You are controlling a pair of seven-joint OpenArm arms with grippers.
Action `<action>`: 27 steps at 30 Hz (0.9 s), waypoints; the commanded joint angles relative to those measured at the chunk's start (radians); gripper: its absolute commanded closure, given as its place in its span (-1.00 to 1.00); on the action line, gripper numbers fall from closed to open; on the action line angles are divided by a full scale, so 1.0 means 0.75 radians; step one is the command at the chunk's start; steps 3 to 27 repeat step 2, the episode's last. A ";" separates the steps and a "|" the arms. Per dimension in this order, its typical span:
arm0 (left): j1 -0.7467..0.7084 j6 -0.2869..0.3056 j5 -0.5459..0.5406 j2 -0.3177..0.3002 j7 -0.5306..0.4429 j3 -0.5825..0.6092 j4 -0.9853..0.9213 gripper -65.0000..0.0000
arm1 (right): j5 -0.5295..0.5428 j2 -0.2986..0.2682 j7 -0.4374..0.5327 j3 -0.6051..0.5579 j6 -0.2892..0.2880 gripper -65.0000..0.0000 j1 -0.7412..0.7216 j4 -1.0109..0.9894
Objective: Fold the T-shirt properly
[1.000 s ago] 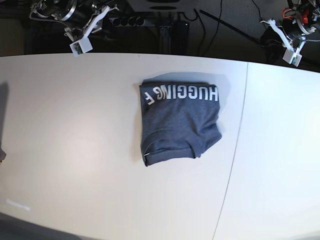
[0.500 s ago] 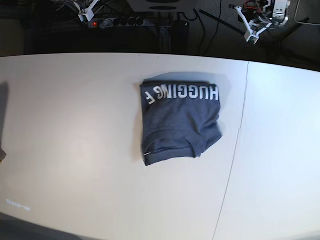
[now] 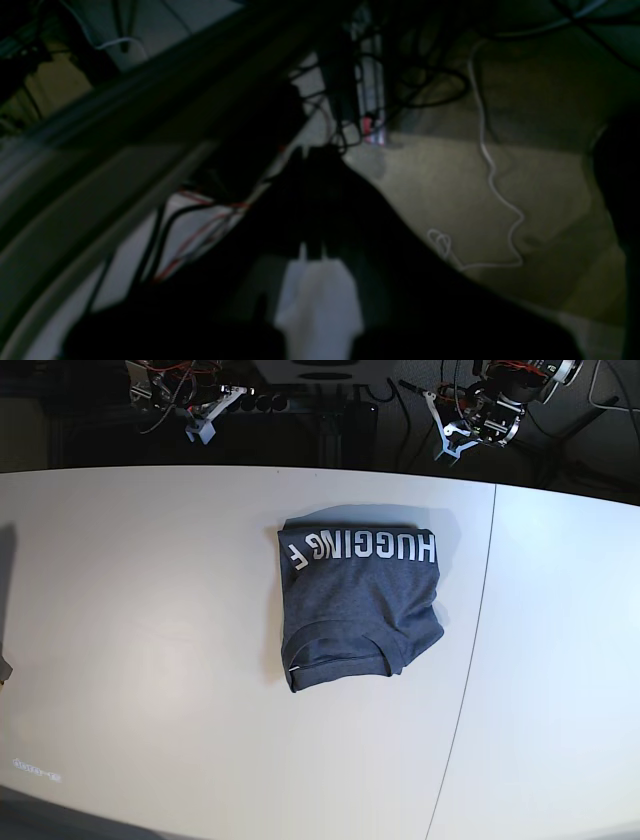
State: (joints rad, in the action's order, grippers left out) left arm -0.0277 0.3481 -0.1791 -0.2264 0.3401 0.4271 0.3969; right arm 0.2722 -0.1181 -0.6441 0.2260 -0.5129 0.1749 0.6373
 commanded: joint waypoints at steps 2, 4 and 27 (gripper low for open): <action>0.007 0.004 -0.006 -0.005 -0.037 0.000 0.005 1.00 | -0.039 0.015 0.024 0.005 -0.014 1.00 0.004 0.049; 0.007 0.004 -0.006 -0.005 -0.037 0.000 0.005 1.00 | -0.039 0.015 0.024 0.005 -0.014 1.00 0.004 0.049; 0.007 0.004 -0.006 -0.005 -0.037 0.000 0.005 1.00 | -0.039 0.015 0.024 0.005 -0.014 1.00 0.004 0.049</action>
